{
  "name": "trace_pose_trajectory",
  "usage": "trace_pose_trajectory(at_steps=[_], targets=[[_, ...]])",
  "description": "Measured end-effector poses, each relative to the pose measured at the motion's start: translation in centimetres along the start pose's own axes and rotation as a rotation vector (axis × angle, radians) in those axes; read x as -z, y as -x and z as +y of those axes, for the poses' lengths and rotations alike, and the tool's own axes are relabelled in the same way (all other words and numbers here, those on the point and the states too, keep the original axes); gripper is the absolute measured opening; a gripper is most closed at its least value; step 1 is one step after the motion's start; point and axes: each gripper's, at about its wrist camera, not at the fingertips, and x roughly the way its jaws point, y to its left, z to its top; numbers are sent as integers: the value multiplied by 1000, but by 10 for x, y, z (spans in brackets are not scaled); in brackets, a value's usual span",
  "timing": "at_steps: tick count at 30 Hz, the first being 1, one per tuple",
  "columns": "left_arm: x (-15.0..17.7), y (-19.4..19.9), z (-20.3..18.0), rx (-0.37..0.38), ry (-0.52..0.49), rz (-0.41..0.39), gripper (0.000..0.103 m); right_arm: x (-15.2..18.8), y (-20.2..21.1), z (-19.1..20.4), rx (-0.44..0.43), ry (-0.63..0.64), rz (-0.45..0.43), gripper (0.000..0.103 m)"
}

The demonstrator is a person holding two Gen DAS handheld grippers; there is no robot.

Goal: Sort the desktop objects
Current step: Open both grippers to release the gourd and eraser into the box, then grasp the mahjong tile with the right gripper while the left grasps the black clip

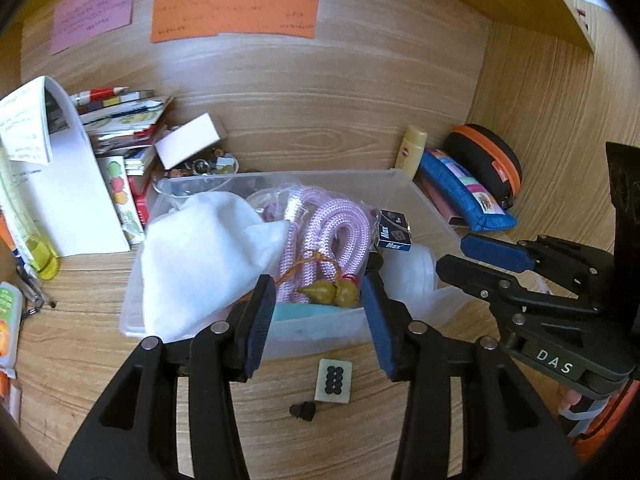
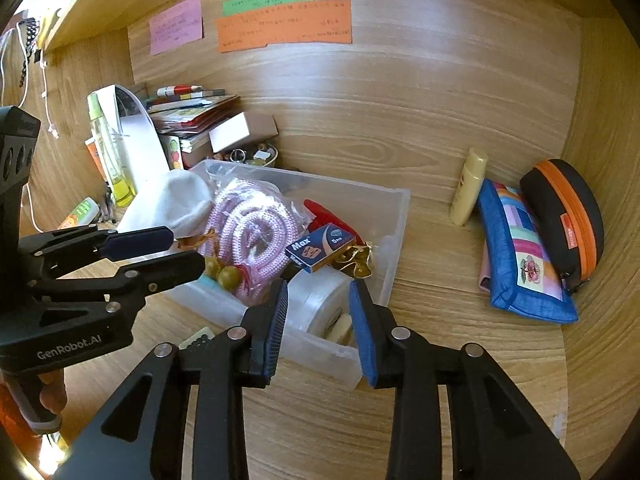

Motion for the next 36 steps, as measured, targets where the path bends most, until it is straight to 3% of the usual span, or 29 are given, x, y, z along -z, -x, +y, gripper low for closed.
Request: trace_pose_trajectory(at_steps=[4, 6, 12, 22, 36], targets=[[3, 13, 7, -14, 18, -27, 54, 1, 7, 7, 3, 10, -12, 41], [5, 20, 11, -29, 31, -42, 64, 1, 11, 12, 2, 18, -16, 44], [16, 35, 29, -95, 47, -63, 73, 6, 14, 27, -9, 21, -14, 58], [49, 42, 63, -171, 75, -29, 78, 28, 3, 47, -39, 6, 40, 59], [76, 36, 74, -161, 75, 24, 78, 47, -48, 77, -78, 93, 206, 59]])
